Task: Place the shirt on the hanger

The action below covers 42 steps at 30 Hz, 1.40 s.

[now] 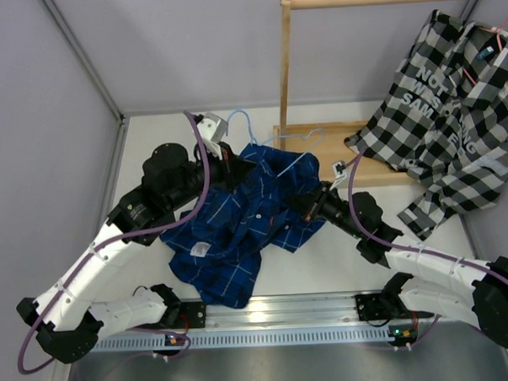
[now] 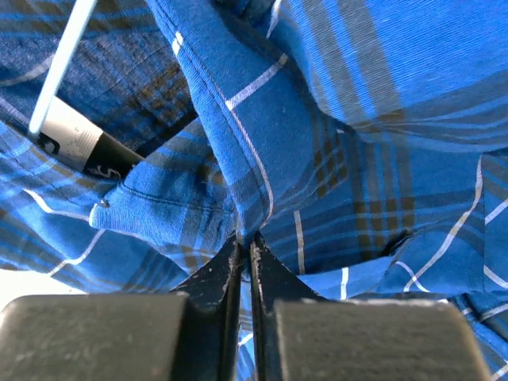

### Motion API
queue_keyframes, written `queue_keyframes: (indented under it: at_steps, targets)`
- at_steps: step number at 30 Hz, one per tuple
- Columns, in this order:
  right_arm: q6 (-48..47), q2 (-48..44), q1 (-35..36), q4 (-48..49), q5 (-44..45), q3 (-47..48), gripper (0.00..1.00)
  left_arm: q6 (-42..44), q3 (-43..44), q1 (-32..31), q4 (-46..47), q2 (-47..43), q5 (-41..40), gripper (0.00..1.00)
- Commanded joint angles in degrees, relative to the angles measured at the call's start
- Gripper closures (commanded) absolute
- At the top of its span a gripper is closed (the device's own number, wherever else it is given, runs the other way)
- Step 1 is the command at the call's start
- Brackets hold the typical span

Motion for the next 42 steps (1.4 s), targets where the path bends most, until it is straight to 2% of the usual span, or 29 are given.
queue_keyframes:
  at_steps: [1,7,11,14,16,20,24,27,35,38,42]
  targets:
    - [0.09,-0.14,1.37,7.48,5.17,1.39,1.00,-0.71,-0.47,0.11,6.37,-2.42,-0.58,1.00]
    - [-2.28,-4.10,0.15,0.20,11.33,2.52,1.00,0.08,-4.42,0.11,6.28,-5.75,-1.19,1.00]
    - [-2.81,-6.47,-3.01,-9.37,13.79,3.93,1.00,0.96,-7.24,0.11,5.58,-9.96,-2.07,1.00]
    - [-2.54,-8.05,-6.96,-12.64,13.98,5.16,1.00,0.87,-9.08,0.11,5.14,-12.95,-3.30,1.00]
    - [-2.63,-8.06,-8.29,-12.91,11.18,6.13,1.00,0.87,-10.05,0.11,5.14,-14.28,-1.91,1.00]
    - [-3.51,-6.48,-10.40,-14.58,6.59,10.95,1.00,3.15,-11.37,0.11,4.70,-16.04,5.82,1.00]
    - [-4.65,-4.37,-11.45,-16.34,2.39,14.21,1.00,3.86,-13.91,0.11,2.94,-18.15,5.93,1.00]
    - [-5.97,-0.51,-13.12,-17.92,-6.48,17.46,1.00,4.65,-15.76,0.11,2.77,-20.52,7.76,1.00]
    - [-7.37,2.30,-20.68,-24.94,-10.54,23.16,1.00,6.32,-17.17,0.11,-3.56,-24.04,7.42,1.00]
    - [-8.17,4.59,-21.65,-25.92,-13.71,26.51,1.00,6.06,-18.49,0.11,-4.61,-24.13,8.65,1.00]
    - [-10.54,6.09,-22.35,-30.22,-12.92,30.64,1.00,6.59,-19.37,0.11,-7.51,-22.99,8.12,1.00]
